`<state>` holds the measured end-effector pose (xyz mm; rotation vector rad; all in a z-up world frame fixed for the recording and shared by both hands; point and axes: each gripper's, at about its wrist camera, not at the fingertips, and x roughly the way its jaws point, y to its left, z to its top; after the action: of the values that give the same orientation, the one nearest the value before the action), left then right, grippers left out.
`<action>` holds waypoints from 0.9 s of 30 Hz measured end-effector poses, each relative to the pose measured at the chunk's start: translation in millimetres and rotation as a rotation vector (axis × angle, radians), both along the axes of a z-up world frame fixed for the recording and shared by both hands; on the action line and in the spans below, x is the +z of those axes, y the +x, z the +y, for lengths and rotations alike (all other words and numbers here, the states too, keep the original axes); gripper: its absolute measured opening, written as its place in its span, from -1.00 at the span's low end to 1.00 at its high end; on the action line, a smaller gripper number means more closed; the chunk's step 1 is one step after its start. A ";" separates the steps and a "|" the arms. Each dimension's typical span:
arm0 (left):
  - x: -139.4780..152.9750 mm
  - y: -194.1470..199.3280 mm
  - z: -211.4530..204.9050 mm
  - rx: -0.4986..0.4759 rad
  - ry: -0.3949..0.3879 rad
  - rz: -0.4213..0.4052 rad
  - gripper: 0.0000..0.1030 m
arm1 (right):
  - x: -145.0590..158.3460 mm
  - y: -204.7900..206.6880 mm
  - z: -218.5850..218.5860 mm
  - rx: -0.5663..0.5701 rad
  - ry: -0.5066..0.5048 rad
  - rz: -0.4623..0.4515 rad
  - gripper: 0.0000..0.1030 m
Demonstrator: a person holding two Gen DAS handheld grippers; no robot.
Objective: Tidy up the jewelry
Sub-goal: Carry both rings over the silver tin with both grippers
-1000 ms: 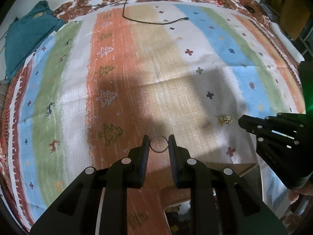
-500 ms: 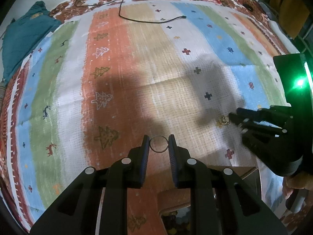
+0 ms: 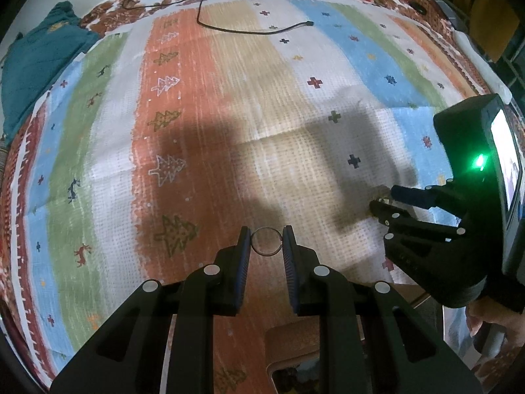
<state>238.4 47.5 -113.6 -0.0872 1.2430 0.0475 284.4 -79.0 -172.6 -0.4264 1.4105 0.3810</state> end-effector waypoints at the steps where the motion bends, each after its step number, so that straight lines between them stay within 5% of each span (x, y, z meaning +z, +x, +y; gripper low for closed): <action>1: 0.1 0.2 0.1 0.000 0.001 0.000 -0.62 | 0.3 0.0 -0.5 -0.004 0.001 -0.003 -0.62; 11: 19.1 -14.8 1.2 0.007 -0.012 -0.043 -0.62 | 16.3 -9.1 -10.9 -0.006 0.034 -0.033 -0.71; 27: 58.5 -66.1 -22.2 -0.026 -0.047 -0.149 -0.62 | 82.4 -44.5 -23.8 -0.017 0.157 -0.142 -0.70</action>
<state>172.4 25.3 -55.1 -0.1128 1.0961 -0.0108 239.9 -102.8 -90.2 -0.3071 1.2360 0.4358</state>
